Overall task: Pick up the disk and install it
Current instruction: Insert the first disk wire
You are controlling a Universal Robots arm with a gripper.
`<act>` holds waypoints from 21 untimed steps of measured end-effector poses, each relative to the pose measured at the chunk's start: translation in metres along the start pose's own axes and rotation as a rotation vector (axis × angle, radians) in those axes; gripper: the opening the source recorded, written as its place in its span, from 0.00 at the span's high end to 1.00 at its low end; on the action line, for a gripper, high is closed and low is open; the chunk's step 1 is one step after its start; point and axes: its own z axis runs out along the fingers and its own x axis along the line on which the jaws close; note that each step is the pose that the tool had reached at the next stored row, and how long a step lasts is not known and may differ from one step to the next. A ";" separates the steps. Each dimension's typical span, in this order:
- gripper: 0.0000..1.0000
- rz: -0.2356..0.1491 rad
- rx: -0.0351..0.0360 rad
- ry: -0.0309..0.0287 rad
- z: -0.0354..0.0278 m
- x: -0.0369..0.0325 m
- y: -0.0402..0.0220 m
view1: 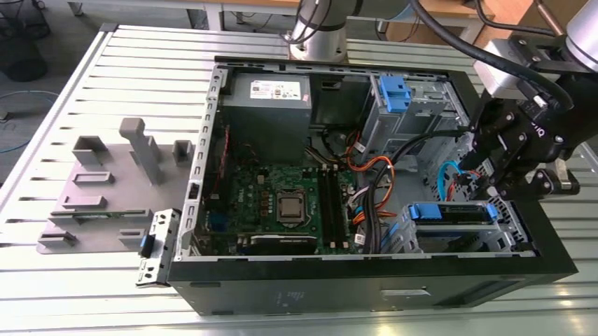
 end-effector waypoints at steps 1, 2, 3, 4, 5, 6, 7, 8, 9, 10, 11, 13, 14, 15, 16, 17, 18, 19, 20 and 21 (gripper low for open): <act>0.52 0.000 0.0000 -0.0001 0.0015 0.0000 0.0000; 0.52 0.000 0.0000 -0.0002 0.0025 0.0000 -0.0001; 0.52 0.000 0.0000 0.0002 0.0027 0.0000 -0.0001; 0.52 0.000 0.0000 0.0005 0.0028 0.0000 -0.0002; 0.52 0.000 0.0000 0.0006 0.0028 0.0001 -0.0002; 0.52 0.000 0.0000 0.0004 0.0031 0.0001 -0.0002; 0.52 0.000 0.0000 -0.0001 0.0039 0.0001 -0.0002; 0.52 0.000 0.0000 -0.0001 0.0049 0.0001 -0.0002; 0.52 0.000 0.0000 0.0002 0.0054 0.0001 -0.0003; 0.52 0.000 0.0000 0.0005 0.0055 0.0001 -0.0003; 0.52 0.000 0.0000 0.0006 0.0055 0.0001 -0.0003; 0.52 0.000 0.0001 0.0005 0.0056 0.0001 -0.0003; 0.52 0.000 0.0000 0.0004 0.0057 0.0001 -0.0003; 0.52 0.000 0.0001 0.0004 0.0058 0.0001 -0.0003; 0.52 0.000 0.0001 0.0004 0.0058 0.0001 -0.0003; 0.52 0.000 0.0000 0.0004 0.0058 0.0001 -0.0003; 0.52 0.000 0.0001 0.0004 0.0058 0.0001 -0.0003; 0.53 0.000 0.0001 0.0004 0.0059 0.0002 -0.0003; 0.53 0.000 0.0000 0.0004 0.0059 0.0001 -0.0003; 0.59 0.000 0.0001 0.0004 0.0059 0.0002 -0.0003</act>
